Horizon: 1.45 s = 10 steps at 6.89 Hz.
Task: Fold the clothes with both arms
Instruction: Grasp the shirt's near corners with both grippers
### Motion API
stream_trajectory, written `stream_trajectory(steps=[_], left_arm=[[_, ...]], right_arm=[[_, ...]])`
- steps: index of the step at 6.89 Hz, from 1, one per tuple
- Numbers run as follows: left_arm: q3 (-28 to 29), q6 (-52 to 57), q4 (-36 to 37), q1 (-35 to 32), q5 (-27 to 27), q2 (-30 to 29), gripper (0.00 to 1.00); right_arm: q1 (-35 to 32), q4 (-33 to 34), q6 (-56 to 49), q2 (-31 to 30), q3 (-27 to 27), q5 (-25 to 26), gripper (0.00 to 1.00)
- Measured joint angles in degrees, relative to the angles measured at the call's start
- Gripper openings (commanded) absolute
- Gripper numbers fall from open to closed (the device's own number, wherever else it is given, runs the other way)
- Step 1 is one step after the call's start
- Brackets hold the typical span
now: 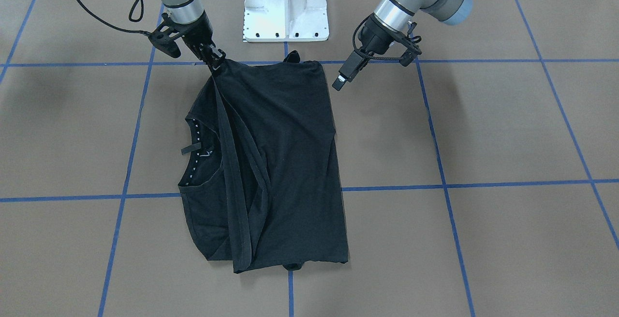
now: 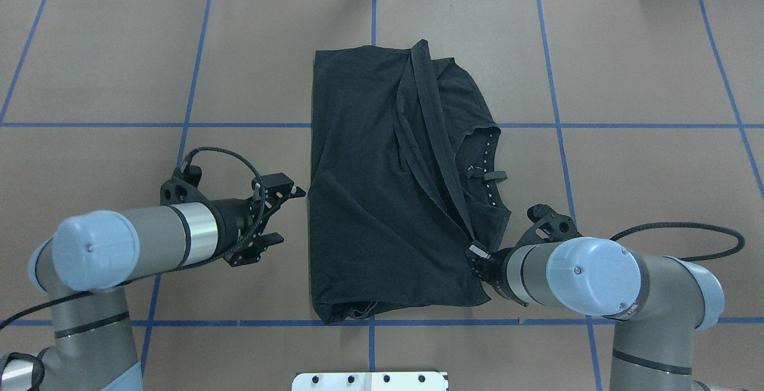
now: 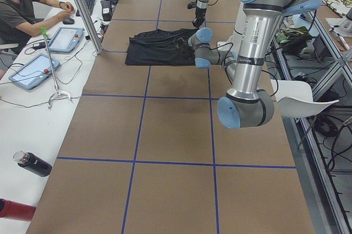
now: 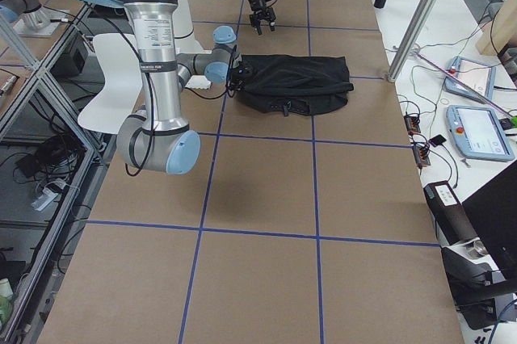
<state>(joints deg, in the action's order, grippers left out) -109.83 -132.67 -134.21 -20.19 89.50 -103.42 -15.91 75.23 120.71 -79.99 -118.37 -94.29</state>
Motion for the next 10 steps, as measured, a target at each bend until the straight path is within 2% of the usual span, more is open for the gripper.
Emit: stream_trajectory(steps=[2,5,8,10], left_arm=[[0.9,-4.2,1.8,5.3,-2.4,-0.1,0.9],[2.1,-5.5,2.2,9.2,-3.3,-0.7,0.86],[3.3,-5.9,2.2,11.0,-3.3,-1.4,0.85],[3.7,-5.9,2.2,11.1,-3.3,-1.7,0.83]], right_arm=[[0.0,0.0,0.3,0.0,0.1,0.0,0.0],[0.0,0.0,1.4,0.2,0.3,-0.1,0.0],[-0.1,0.0,8.2,0.5,0.2,-0.7,0.0],[-0.3,-3.1,16.1,0.2,0.5,-1.1,0.0]])
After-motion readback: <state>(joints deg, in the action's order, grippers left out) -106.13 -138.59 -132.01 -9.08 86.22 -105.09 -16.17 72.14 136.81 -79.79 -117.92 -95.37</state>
